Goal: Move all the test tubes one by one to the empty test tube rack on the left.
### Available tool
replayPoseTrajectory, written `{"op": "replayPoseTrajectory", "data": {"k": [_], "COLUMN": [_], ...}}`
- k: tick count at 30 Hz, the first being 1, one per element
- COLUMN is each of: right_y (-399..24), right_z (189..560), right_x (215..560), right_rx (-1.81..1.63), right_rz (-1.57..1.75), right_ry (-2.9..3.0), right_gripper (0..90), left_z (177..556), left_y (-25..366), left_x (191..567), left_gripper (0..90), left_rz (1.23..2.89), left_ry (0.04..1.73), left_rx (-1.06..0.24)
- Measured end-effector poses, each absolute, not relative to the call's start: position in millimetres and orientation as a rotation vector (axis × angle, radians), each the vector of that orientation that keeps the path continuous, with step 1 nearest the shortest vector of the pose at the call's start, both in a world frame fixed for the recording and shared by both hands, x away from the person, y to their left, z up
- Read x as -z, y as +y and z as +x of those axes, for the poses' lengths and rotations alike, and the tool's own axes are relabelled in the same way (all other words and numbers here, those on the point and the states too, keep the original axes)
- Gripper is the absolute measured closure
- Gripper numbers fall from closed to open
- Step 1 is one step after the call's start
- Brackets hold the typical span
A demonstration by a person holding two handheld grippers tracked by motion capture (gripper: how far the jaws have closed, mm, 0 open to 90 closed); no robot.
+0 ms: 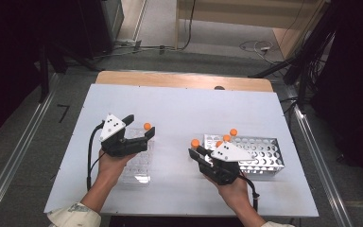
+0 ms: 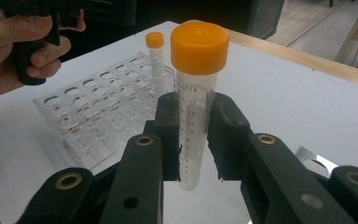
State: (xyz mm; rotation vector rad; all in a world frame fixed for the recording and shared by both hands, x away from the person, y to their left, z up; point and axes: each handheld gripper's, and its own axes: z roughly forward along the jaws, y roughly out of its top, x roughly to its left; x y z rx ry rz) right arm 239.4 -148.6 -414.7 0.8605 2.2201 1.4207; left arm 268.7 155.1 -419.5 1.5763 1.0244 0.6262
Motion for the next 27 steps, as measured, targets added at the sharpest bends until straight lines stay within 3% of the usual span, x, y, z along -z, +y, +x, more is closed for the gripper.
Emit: {"op": "replayPoseTrajectory", "data": {"k": [27], "right_y": [-95], "right_z": [271], "right_x": [435], "right_rx": [-1.378], "right_rz": [0.825], "right_ry": [2.300], "right_gripper": [72.3], "left_z": [261], "left_y": [140], "left_x": [416], "left_gripper": [17.6], "left_rz": [1.592], "left_ry": [0.940], "left_rx": [-0.560]}}
